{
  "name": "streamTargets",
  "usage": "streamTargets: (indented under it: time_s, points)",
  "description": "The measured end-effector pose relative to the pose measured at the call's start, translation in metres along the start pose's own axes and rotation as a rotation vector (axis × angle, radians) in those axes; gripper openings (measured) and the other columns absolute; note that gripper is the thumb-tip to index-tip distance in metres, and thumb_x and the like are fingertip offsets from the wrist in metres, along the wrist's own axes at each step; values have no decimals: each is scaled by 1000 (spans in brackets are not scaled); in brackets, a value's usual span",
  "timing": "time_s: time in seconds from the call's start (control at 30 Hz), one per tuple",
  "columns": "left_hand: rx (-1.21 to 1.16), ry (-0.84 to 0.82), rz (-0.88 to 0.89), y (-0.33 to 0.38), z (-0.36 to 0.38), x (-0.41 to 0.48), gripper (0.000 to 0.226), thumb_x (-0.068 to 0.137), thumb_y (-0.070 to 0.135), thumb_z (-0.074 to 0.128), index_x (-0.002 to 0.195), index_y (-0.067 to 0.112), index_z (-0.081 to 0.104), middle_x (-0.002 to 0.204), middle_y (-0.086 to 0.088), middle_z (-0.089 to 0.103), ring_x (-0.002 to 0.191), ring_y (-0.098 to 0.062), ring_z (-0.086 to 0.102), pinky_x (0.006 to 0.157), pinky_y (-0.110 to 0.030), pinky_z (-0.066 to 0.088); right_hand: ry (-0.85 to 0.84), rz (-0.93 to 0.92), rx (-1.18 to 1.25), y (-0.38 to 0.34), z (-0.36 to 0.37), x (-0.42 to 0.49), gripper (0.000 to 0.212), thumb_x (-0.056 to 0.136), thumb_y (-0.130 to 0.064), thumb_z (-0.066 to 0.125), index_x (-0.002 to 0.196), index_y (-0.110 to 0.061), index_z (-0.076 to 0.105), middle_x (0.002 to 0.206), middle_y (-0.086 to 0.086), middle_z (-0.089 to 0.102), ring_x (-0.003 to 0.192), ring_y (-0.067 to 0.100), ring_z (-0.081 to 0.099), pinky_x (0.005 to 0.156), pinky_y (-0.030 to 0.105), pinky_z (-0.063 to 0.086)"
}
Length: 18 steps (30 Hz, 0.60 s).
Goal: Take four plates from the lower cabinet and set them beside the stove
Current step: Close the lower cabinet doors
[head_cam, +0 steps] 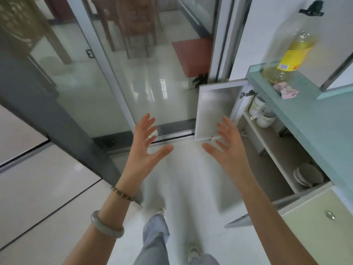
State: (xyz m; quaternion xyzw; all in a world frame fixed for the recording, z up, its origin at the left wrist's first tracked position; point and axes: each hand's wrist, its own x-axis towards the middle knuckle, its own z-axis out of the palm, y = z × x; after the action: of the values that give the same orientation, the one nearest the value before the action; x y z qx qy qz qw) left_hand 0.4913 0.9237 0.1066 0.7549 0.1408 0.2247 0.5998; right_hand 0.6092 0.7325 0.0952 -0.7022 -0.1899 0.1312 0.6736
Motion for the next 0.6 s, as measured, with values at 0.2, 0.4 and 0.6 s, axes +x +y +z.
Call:
streamTargets:
  time_s: [0.2, 0.4, 0.6]
  points:
    - [-1, -183, 34, -17, -8, 104, 96, 70, 39, 84, 147, 31, 26, 147, 11, 40, 130, 0, 45, 109, -24, 39, 209, 1, -23, 2, 25, 53, 78, 76, -16, 78, 130, -52, 35, 137, -17, 46, 128, 5, 45, 109, 39, 40]
    - [-80, -444, 52, -27, 25, 181, 91, 72, 16, 83, 144, 29, 29, 144, 13, 41, 133, -2, 43, 112, -31, 38, 466, 14, -53, -4, 23, 75, 86, 76, -21, 78, 146, -31, 29, 141, -11, 44, 129, 6, 45, 106, 29, 40]
    - [-189, -652, 34, -33, 75, 221, 93, 67, 28, 78, 147, 26, 30, 146, 12, 41, 132, 1, 43, 110, -27, 37, 693, 80, -85, 0, 0, 76, 85, 76, -19, 77, 146, -29, 29, 145, -6, 42, 132, 6, 41, 109, 35, 38]
